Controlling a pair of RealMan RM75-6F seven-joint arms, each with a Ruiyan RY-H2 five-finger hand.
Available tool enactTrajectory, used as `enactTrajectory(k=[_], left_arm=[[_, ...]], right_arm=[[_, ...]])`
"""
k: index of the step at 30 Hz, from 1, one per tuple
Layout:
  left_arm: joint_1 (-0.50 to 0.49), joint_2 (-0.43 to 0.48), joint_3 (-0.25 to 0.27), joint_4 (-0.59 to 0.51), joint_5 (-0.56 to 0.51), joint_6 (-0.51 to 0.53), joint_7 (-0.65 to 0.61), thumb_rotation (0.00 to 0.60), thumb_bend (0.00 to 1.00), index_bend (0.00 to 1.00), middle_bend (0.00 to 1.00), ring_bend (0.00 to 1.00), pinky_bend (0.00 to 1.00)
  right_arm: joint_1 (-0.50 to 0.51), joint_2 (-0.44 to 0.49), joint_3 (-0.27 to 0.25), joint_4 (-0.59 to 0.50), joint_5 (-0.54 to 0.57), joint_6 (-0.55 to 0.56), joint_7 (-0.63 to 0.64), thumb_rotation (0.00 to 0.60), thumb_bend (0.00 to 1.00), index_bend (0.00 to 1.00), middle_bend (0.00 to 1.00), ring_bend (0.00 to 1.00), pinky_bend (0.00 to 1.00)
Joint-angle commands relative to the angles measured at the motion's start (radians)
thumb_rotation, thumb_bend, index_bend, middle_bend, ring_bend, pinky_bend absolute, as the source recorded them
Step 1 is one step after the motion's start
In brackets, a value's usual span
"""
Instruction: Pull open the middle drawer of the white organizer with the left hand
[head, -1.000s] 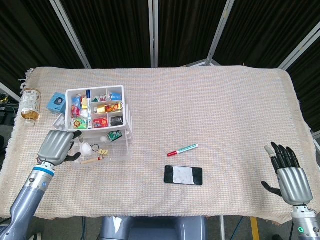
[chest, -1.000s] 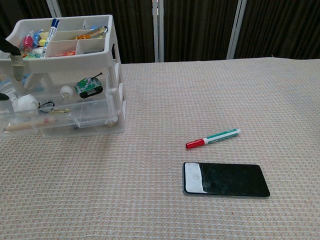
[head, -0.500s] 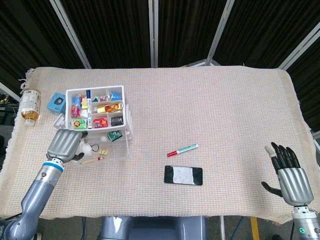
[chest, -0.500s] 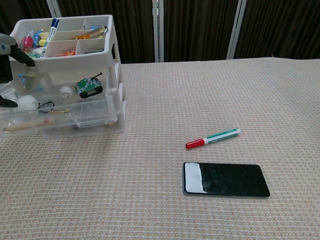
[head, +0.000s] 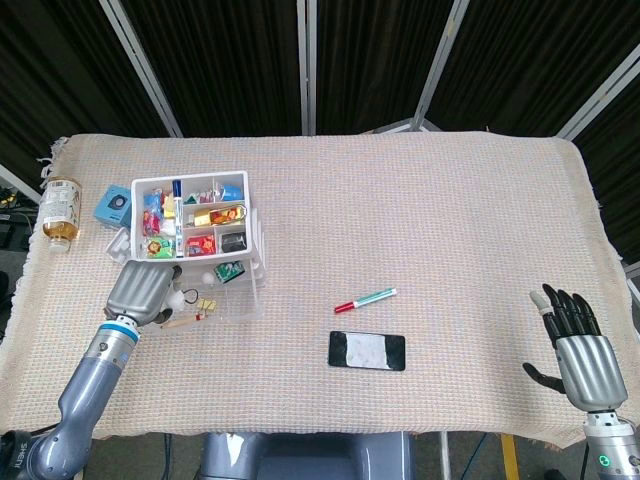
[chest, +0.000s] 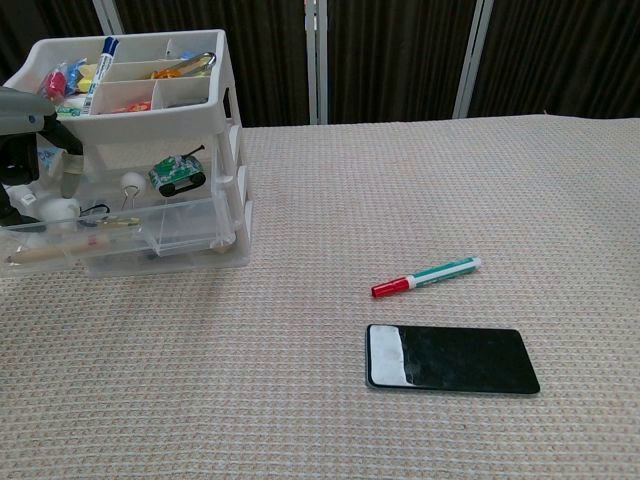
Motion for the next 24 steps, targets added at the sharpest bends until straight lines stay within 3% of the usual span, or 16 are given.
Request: enactTrajectory(k=[1, 5, 6, 15, 24], left_arm=[[-0.007, -0.008, 0.006, 0.004, -0.007, 0.006, 0.001, 0.6, 0.29, 0.5, 0.96, 0.98, 0.83], [-0.014, -0.021, 0.02, 0.008, -0.004, 0.015, 0.001, 0.6, 0.55, 0.55, 0.96, 0.98, 0.83], [-0.015, -0.023, 0.022, 0.009, -0.001, 0.018, -0.001, 0.6, 0.57, 0.55, 0.96, 0.98, 0.83], [-0.008, -0.013, 0.03, -0.004, 0.044, 0.038, -0.048, 0.6, 0.58, 0.57, 0.96, 0.98, 0.83], [0.018, 0.069, 0.017, -0.09, 0.134, 0.074, -0.116, 0.6, 0.58, 0.58, 0.96, 0.98, 0.83]], right_arm=[[0.0, 0.0, 0.0, 0.0, 0.0, 0.0, 0.001, 0.6, 0.02, 0.0, 0.0, 0.0, 0.0], [0.0, 0.001, 0.0, 0.0, 0.0, 0.0, 0.004, 0.6, 0.02, 0.0, 0.0, 0.0, 0.0], [0.0, 0.001, 0.0, 0.0, -0.001, 0.0, 0.005, 0.6, 0.02, 0.0, 0.0, 0.0, 0.0], [0.0, 0.002, 0.0, 0.0, 0.0, 0.0, 0.008, 0.6, 0.02, 0.0, 0.0, 0.0, 0.0], [0.0, 0.002, 0.0, -0.001, -0.001, 0.0, 0.008, 0.6, 0.02, 0.0, 0.0, 0.0, 0.0]])
